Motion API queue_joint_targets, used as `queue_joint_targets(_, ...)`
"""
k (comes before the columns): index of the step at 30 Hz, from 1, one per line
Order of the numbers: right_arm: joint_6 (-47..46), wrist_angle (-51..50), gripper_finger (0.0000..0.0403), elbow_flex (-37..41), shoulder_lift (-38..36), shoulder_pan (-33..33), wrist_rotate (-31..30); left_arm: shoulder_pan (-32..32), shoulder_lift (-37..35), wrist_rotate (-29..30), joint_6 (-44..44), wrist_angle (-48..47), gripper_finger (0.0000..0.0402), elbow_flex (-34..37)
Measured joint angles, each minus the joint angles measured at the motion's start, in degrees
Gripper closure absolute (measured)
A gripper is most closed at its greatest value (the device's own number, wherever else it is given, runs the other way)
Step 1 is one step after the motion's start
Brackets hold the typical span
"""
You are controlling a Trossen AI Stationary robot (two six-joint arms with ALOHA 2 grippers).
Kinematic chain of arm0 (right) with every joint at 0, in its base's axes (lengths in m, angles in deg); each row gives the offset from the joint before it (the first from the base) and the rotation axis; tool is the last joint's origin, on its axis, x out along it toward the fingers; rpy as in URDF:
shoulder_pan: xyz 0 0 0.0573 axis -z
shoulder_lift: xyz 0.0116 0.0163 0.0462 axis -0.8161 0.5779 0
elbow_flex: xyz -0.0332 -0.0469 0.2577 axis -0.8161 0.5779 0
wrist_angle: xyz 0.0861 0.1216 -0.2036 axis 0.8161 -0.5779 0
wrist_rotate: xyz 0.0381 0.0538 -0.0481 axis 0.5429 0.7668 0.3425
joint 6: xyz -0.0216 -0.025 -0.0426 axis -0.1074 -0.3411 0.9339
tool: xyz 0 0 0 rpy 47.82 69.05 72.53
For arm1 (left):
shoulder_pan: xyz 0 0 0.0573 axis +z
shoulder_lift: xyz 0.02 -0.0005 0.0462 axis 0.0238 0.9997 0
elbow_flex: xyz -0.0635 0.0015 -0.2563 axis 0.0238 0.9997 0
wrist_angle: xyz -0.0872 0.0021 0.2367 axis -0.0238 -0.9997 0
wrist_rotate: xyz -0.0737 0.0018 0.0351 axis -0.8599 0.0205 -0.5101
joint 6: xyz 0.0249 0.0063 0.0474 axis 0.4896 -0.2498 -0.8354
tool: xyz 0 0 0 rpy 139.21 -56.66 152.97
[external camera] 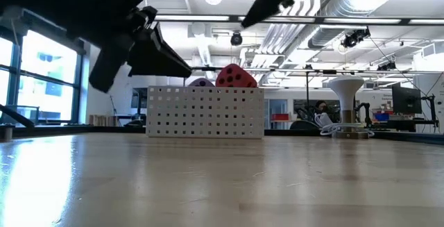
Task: Pick & Place Dice
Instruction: Return to Home Position
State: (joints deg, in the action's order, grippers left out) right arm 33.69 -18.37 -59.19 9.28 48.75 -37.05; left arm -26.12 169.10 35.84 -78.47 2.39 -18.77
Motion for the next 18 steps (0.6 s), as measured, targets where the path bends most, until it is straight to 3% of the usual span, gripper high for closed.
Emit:
queue_joint_targets(5,-7.5,-12.5,0.0400,0.0,-4.5,-4.4,1.6,3.4,-8.4,-6.7,6.2,-12.6,0.0399,0.0)
queue_joint_targets(9,-9.7,-17.4,0.0400,1.5,-9.0,-7.8,6.5,5.1,-17.1,-10.8,9.1,-21.0,0.0399,0.0)
queue_joint_targets(13,-9.0,-15.8,0.0400,6.6,-15.4,-10.7,12.9,7.0,-27.9,-16.4,11.2,-31.5,0.0400,0.0)
queue_joint_targets(18,-10.3,-10.2,0.0401,18.0,-26.8,-14.0,14.1,13.1,-41.7,-30.6,15.6,-45.7,0.0400,0.0)
